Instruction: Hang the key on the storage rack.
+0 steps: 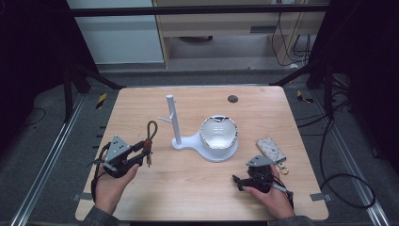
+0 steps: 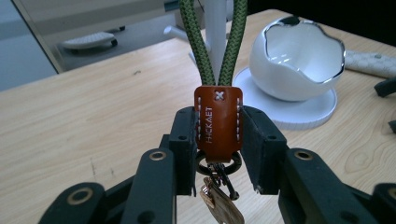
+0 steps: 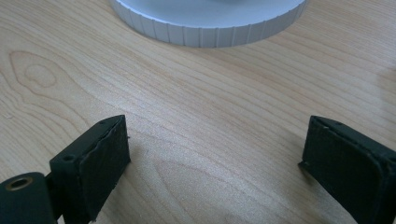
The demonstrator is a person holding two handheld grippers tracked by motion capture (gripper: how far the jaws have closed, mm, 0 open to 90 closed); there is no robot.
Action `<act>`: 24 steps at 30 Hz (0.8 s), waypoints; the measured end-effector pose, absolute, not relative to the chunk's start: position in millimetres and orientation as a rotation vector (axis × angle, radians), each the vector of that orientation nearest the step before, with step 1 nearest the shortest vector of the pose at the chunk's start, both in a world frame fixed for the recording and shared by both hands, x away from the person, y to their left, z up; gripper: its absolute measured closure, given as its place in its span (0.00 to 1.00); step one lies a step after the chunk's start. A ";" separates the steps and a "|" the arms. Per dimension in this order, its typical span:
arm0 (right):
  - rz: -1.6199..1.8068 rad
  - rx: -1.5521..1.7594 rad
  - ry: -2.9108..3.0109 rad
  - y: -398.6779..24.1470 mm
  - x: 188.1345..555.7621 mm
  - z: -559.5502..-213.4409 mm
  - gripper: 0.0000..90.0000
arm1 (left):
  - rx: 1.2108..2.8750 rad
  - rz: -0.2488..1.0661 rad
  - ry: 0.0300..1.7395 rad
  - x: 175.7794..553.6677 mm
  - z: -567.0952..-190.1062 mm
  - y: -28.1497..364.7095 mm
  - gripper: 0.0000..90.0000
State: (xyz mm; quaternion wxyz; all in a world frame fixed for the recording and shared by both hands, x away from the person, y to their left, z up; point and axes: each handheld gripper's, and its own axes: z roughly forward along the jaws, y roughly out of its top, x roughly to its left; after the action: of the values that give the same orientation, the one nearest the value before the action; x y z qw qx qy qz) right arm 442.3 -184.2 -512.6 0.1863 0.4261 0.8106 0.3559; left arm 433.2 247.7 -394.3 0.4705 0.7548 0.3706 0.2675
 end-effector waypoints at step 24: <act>1.003 1.202 2.283 -184.1 442.2 -512.5 0.08 | 1.853 0.661 0.808 432.8 -363.3 212.4 0.73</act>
State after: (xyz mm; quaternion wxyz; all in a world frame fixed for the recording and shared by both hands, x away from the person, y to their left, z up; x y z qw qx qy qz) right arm 442.2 -184.1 -512.5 0.1857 0.4266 0.8104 0.3561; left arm 432.8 212.4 -363.3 0.4861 0.7613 0.3321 0.2717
